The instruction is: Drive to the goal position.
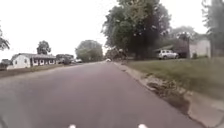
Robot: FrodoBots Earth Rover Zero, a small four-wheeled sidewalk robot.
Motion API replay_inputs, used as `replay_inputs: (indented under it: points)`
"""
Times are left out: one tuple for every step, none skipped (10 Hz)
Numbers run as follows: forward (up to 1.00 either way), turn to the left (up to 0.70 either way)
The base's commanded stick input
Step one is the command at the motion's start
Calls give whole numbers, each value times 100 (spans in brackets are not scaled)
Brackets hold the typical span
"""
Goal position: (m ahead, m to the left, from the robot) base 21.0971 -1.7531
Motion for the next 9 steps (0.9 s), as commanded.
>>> replay_inputs:
  points:
    - [100, 0]
    - [100, 0]
    - [100, 0]
    - [100, 0]
    - [100, 0]
    - [100, 0]
    - [100, 0]
    - [100, 0]
    - [100, 0]
